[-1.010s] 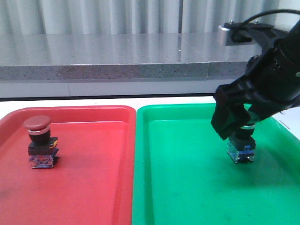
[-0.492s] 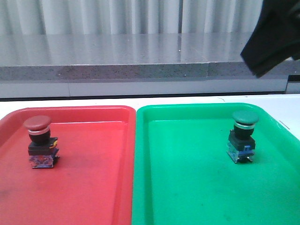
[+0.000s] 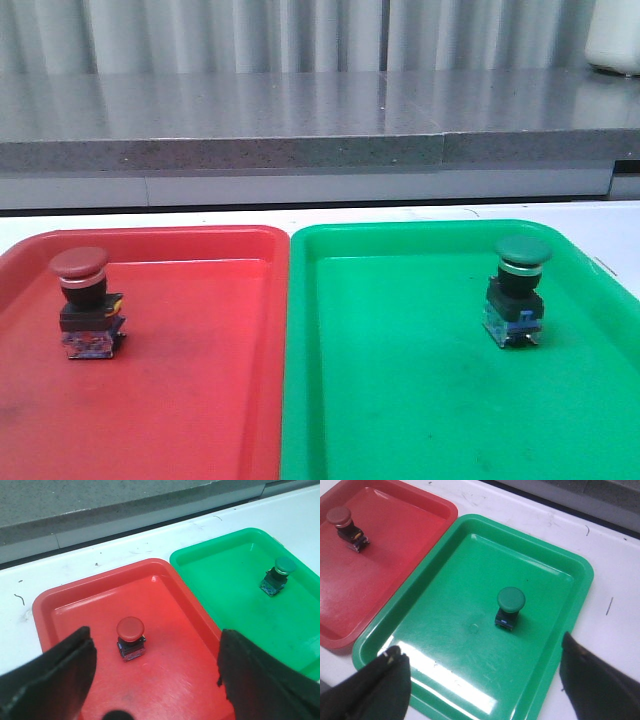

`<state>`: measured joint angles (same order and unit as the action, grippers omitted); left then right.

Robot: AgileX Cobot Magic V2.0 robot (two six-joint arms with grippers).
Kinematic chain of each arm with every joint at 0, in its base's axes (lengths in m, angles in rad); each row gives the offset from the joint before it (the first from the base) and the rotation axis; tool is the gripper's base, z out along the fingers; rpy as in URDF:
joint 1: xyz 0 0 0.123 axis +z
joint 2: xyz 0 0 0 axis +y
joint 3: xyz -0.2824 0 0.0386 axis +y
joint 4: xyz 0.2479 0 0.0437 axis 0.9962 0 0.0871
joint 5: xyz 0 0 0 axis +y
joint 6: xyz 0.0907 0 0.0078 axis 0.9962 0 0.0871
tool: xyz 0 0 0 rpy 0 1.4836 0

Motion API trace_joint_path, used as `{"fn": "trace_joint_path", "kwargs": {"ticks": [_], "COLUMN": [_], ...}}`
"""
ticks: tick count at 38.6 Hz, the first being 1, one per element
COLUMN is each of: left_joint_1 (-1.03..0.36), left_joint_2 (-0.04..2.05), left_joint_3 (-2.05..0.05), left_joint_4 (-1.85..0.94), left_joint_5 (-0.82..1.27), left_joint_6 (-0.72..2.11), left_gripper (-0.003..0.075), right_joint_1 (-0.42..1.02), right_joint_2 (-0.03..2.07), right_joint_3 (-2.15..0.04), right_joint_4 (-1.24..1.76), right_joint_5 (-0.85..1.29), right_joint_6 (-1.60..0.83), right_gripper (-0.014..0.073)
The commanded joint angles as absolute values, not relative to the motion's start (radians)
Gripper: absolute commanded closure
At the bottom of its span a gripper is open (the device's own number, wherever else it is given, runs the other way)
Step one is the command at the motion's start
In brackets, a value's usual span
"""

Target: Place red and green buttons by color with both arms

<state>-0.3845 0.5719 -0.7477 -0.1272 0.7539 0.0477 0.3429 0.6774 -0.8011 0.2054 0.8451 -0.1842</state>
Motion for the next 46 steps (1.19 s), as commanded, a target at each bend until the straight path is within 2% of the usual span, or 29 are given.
{"fn": "trace_joint_path", "kwargs": {"ticks": [1, 11, 14, 18, 22, 24, 27, 31, 38, 46], "left_joint_1": [-0.393, -0.393, -0.393, -0.393, -0.393, -0.393, -0.393, -0.393, -0.393, -0.393], "left_joint_2": [0.574, 0.574, 0.574, 0.574, 0.574, 0.574, 0.574, 0.574, 0.576, 0.576], "left_joint_3": [-0.773, -0.773, -0.773, -0.773, -0.771, -0.771, -0.771, -0.771, -0.771, -0.771], "left_joint_4": [-0.139, -0.139, -0.139, -0.139, -0.139, -0.139, -0.139, -0.139, -0.139, -0.139], "left_joint_5": [0.686, 0.686, 0.686, 0.686, 0.686, 0.686, 0.683, 0.683, 0.683, 0.683], "left_joint_6": [0.043, 0.043, 0.043, 0.043, 0.043, 0.043, 0.043, 0.043, 0.043, 0.043], "left_gripper": [0.0220, 0.0220, 0.0220, 0.0220, 0.0225, 0.0263, 0.0363, 0.0475, 0.0620, 0.0733], "right_joint_1": [0.343, 0.343, 0.343, 0.343, 0.343, 0.343, 0.343, 0.343, 0.343, 0.343], "right_joint_2": [0.647, 0.630, 0.630, 0.630, 0.630, 0.630, 0.630, 0.630, 0.630, 0.630], "right_joint_3": [-0.819, -0.802, -0.802, -0.802, -0.802, -0.802, -0.802, -0.802, -0.802, -0.802], "right_joint_4": [0.187, 0.173, 0.157, 0.153, 0.154, 0.154, 0.154, 0.154, 0.154, 0.154], "right_joint_5": [0.813, 0.813, 0.813, 0.813, 0.812, 0.812, 0.812, 0.812, 0.812, 0.812], "right_joint_6": [-0.131, -0.111, -0.111, -0.111, -0.111, -0.111, -0.111, -0.111, -0.111, -0.111], "right_gripper": [-0.0029, -0.0027, 0.0008, 0.0153, 0.0377, 0.0458, 0.0554, 0.0630, 0.0654, 0.0654]}}
